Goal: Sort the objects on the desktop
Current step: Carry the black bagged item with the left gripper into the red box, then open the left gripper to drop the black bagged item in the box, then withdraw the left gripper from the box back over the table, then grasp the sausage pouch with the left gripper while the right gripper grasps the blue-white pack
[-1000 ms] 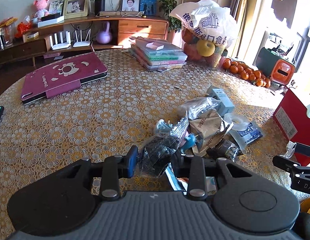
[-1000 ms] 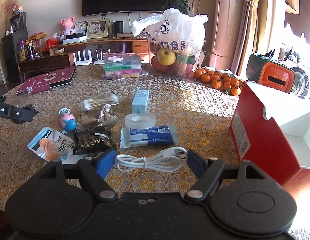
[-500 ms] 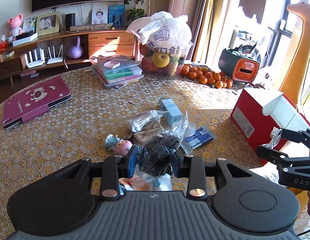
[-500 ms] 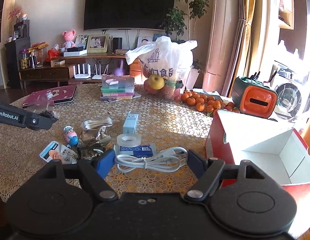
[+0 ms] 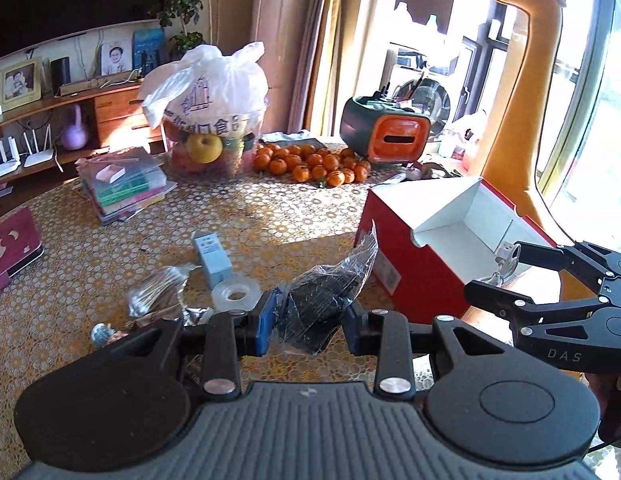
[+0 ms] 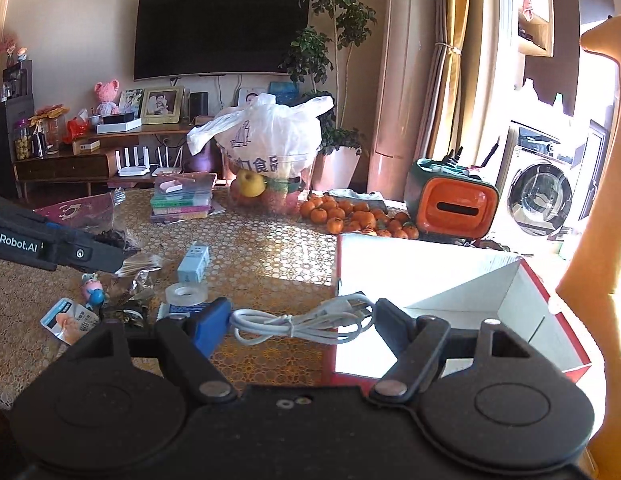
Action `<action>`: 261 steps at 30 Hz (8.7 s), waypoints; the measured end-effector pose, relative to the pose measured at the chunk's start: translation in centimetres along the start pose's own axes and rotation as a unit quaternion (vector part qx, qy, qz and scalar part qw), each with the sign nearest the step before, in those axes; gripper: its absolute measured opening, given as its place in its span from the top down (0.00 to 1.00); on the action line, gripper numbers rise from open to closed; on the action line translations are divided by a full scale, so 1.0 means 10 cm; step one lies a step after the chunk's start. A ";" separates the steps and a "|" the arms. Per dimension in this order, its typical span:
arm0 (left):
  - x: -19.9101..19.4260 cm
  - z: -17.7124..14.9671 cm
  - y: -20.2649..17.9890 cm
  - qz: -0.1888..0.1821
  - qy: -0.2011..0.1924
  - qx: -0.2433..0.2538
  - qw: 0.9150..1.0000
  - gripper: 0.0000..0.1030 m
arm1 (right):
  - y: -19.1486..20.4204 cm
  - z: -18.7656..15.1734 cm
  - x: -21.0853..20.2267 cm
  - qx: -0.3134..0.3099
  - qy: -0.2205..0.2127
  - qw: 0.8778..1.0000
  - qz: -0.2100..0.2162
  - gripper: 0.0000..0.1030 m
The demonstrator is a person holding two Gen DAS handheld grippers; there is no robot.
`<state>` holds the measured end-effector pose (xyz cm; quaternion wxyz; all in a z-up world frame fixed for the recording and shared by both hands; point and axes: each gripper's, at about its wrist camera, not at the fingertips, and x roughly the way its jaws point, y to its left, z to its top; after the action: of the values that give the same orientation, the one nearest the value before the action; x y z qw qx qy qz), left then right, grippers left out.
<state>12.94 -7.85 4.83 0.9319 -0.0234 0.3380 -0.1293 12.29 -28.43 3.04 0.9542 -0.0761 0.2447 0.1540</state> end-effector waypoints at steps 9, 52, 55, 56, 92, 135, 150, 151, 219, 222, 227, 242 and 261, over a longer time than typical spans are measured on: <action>0.33 0.22 -0.62 -0.038 0.007 0.043 0.998 0.68 | -0.49 -0.03 0.00 0.002 0.002 1.000 -0.030 0.24; 2.46 0.72 -1.78 -0.096 0.151 0.152 0.972 0.68 | -1.65 -0.23 1.09 -0.024 0.148 0.988 -0.032 0.25; 2.59 0.72 -1.81 -0.089 0.165 0.156 0.970 0.68 | -1.65 -0.25 1.20 -0.033 0.170 0.984 -0.029 0.25; 2.63 0.72 -1.82 -0.087 0.173 0.156 0.969 0.68 | -1.65 -0.27 1.24 -0.034 0.180 0.983 -0.029 0.25; 2.79 0.72 -1.88 -0.082 0.248 0.146 0.954 0.44 | -1.69 -0.19 1.43 -0.066 0.278 0.958 -0.004 0.16; 0.94 0.58 -1.36 -0.105 0.119 0.131 0.979 0.33 | -0.87 0.13 0.06 -0.015 0.133 0.991 0.023 0.04; 0.31 0.29 -0.87 -0.106 0.064 0.084 0.989 0.04 | -0.25 0.01 -0.30 -0.033 0.083 0.994 0.067 0.01; 0.27 0.27 -0.81 -0.104 0.061 0.078 0.990 0.04 | -0.20 0.01 -0.32 -0.035 0.080 0.994 0.067 0.01; 0.57 -1.05 1.34 0.090 0.084 -0.064 0.990 0.00 | 0.95 -0.08 1.45 -0.003 0.124 0.988 0.097 0.00; 0.65 -1.08 1.28 0.107 0.084 -0.037 0.990 0.00 | 0.96 -0.09 1.55 -0.003 0.128 0.987 0.095 0.00; 0.73 -1.13 1.24 0.116 0.084 -0.026 0.989 0.00 | 0.98 -0.10 1.68 -0.008 0.134 0.987 0.093 0.00; 0.80 -1.15 1.23 0.118 0.072 -0.019 0.990 0.00 | 1.13 -0.15 2.05 -0.036 0.146 0.985 0.089 0.00; 0.77 -1.16 1.25 0.115 0.063 -0.024 0.991 0.01 | 1.13 -0.22 2.07 -0.027 0.142 0.984 0.104 0.18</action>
<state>14.09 2.76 -10.58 0.9167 0.0017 0.3994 -0.0142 24.82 -12.97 -9.78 0.8862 -0.0970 0.3801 0.2465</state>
